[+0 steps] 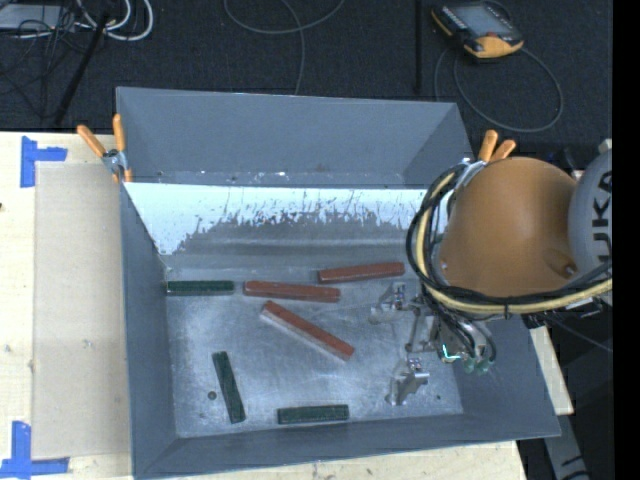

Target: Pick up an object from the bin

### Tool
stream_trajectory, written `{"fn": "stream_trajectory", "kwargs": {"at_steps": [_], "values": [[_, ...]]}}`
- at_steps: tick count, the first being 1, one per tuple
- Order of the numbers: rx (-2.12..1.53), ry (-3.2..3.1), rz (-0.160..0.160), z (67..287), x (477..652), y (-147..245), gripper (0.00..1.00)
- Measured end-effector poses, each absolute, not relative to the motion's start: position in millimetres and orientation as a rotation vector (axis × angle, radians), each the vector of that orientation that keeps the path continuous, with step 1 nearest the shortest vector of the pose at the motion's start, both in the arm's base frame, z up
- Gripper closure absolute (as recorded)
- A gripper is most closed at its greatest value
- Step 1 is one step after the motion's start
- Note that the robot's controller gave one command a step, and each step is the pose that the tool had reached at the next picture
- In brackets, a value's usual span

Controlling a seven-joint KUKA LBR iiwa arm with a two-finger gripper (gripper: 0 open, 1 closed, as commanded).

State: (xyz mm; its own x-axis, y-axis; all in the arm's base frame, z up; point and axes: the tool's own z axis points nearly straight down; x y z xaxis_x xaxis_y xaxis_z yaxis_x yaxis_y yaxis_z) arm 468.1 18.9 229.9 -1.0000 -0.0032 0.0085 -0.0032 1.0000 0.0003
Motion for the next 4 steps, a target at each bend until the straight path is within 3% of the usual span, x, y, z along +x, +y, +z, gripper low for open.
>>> {"fn": "stream_trajectory", "kwargs": {"at_steps": [1,2,4], "values": [[0.004,-3.14,-0.001,232.5,469.3,18.8,0.0],[0.052,-3.142,0.0,73.1,510.4,91.2,1.0],[0.196,-3.136,0.008,77.3,511.5,106.8,1.0]]}}
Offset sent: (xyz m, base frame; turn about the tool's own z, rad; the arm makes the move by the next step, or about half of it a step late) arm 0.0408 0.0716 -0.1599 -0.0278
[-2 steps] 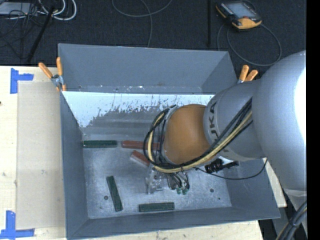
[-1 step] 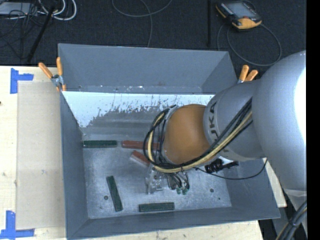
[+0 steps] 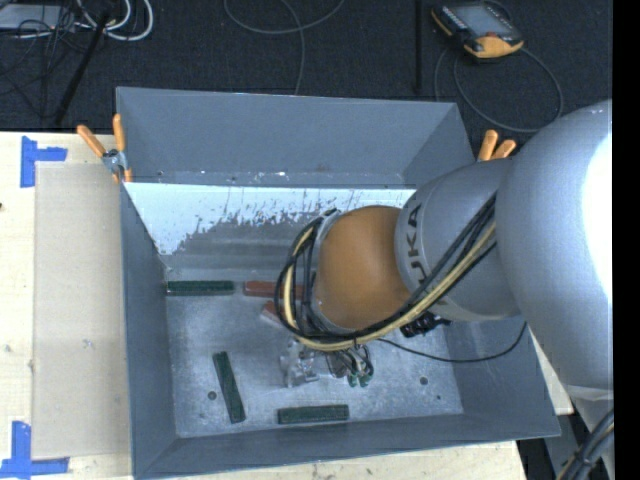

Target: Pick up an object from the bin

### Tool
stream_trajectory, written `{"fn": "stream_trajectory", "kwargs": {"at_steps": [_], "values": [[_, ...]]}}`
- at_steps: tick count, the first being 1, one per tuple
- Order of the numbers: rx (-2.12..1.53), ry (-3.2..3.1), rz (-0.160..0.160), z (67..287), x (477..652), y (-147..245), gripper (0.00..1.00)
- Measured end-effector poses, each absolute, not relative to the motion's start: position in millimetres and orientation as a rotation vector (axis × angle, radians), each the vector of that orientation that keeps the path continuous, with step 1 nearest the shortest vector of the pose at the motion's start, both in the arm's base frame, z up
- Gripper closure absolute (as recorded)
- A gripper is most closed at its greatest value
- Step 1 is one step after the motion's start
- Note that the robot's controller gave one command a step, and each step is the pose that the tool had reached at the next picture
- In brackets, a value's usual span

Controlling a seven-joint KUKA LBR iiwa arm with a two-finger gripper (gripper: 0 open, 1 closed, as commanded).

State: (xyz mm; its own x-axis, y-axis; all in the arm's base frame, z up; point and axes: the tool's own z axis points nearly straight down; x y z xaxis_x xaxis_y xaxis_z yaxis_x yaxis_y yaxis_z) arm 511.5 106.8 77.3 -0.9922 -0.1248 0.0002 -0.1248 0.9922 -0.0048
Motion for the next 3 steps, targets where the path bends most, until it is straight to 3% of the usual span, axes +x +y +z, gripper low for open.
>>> {"fn": "stream_trajectory", "kwargs": {"at_steps": [1,2,3], "values": [[-0.507,3.104,0.003,107.3,487.2,132.2,1.0],[-0.581,3.092,-0.001,159.5,493.2,140.4,1.0],[-0.388,3.119,0.001,131.0,509.0,92.5,0.0]]}}
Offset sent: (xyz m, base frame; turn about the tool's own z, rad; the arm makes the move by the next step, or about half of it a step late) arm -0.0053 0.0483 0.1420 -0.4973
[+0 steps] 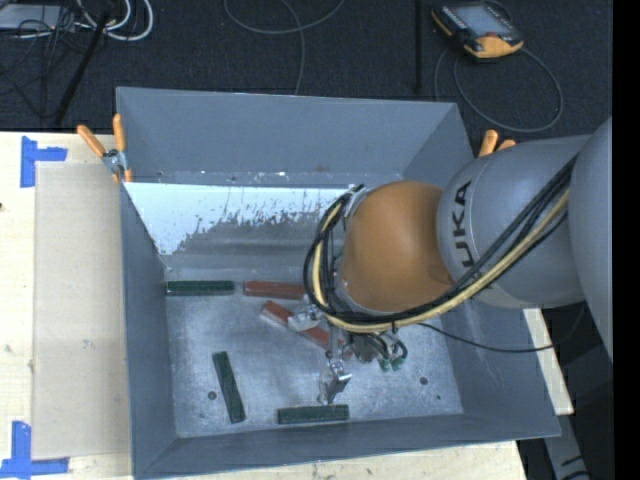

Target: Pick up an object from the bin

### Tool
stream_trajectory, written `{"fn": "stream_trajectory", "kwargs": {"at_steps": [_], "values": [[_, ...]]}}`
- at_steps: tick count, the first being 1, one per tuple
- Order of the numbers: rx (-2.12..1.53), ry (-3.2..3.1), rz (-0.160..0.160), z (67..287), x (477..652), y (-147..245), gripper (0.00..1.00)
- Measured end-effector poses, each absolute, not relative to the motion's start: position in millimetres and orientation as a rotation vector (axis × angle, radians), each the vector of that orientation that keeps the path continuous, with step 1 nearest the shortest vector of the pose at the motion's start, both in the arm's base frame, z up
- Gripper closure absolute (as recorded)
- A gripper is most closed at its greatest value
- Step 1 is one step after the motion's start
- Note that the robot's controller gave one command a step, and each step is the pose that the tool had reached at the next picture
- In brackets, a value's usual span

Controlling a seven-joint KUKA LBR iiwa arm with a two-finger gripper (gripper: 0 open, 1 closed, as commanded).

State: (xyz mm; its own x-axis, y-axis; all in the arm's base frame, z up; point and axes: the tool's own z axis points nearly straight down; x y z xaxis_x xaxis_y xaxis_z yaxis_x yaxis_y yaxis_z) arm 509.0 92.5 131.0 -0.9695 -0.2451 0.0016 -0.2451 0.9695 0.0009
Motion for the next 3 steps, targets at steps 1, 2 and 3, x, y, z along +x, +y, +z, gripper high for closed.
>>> {"fn": "stream_trajectory", "kwargs": {"at_steps": [1,2,3], "values": [[0.152,-3.134,0.001,114.3,514.0,74.1,0.0],[0.526,-3.1,0.0,82.4,610.4,92.1,1.0],[0.524,-3.1,0.0,82.4,610.5,92.0,1.0]]}}
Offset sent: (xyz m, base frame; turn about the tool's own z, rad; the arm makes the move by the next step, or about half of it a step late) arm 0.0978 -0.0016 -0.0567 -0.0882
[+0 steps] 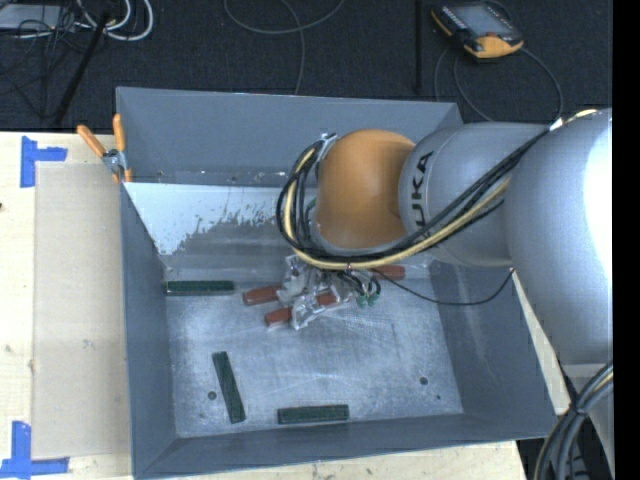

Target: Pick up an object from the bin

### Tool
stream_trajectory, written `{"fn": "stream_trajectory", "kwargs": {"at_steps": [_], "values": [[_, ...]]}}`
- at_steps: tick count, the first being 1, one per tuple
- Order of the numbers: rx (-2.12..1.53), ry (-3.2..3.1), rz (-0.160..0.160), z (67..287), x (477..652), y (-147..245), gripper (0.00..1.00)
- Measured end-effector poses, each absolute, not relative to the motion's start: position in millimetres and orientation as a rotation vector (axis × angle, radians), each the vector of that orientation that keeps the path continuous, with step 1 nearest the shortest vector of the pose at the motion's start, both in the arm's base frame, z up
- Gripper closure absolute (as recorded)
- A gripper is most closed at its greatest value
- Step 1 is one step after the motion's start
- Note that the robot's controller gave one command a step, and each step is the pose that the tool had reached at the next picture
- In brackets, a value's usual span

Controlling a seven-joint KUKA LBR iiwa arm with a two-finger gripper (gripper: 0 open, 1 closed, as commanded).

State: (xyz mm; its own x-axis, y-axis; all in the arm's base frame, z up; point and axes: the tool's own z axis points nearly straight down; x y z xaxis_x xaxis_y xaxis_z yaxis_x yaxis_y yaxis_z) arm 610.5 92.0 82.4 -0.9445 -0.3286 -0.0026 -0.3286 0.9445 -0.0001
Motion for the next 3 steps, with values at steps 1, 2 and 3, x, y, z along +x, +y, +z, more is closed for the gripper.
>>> {"fn": "stream_trajectory", "kwargs": {"at_steps": [1,2,3], "values": [[-0.543,3.088,0.001,233.8,619.2,99.6,1.0],[-0.542,3.092,0.001,232.2,618.4,99.3,1.0],[-0.877,3.023,0.003,140.5,591.5,124.0,0.0]]}}
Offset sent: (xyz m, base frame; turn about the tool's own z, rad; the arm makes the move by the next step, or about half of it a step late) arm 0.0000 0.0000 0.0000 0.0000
